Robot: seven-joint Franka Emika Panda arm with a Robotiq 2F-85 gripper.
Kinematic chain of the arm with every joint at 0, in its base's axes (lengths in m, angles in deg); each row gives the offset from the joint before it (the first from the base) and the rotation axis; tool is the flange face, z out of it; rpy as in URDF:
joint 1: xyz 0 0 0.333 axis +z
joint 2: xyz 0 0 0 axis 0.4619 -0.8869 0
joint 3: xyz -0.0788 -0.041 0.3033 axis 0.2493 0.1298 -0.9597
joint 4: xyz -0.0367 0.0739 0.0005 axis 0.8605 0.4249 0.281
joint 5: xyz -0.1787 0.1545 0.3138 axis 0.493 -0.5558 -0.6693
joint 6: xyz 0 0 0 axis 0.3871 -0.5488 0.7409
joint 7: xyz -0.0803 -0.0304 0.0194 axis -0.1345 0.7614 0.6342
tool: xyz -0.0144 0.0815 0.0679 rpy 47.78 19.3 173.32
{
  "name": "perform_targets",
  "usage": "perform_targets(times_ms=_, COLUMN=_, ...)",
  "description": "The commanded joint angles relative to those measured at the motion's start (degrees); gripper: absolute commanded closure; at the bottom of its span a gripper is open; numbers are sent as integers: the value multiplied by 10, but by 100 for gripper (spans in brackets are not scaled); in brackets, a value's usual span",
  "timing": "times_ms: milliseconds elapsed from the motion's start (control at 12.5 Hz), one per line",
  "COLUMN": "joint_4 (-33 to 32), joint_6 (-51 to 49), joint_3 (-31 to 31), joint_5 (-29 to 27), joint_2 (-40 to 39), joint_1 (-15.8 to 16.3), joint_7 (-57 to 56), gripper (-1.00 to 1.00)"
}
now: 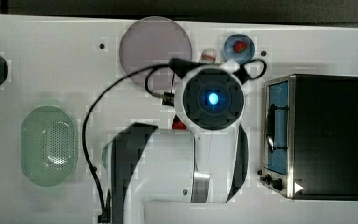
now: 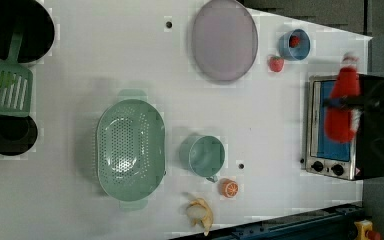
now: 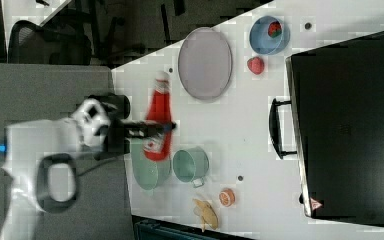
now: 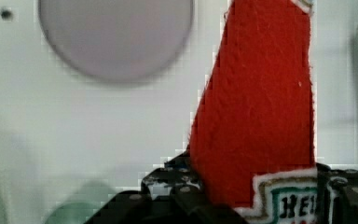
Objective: Pick ketchup from plate and place it on table.
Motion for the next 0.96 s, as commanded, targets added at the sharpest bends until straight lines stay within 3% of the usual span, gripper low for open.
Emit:
perform_targets(times_ms=80, joint_4=-86, joint_6=38, joint_3=18, joint_5=-8, joint_2=-1, joint_1=-12, joint_7=24, gripper=-18)
perform_targets(times_ms=400, joint_4=-180, joint_6=189, joint_3=20, joint_5=-8, joint_2=-41, joint_1=-11, joint_7=24, gripper=-18)
perform_targets(times_ms=720, joint_4=-187, joint_6=262, joint_3=19, joint_5=-8, joint_2=-129, joint_1=-11, joint_7=24, gripper=-24)
perform_targets(times_ms=960, joint_4=-187, joint_6=325, joint_3=17, joint_5=-8, joint_2=-171, joint_1=-10, joint_7=24, gripper=-88)
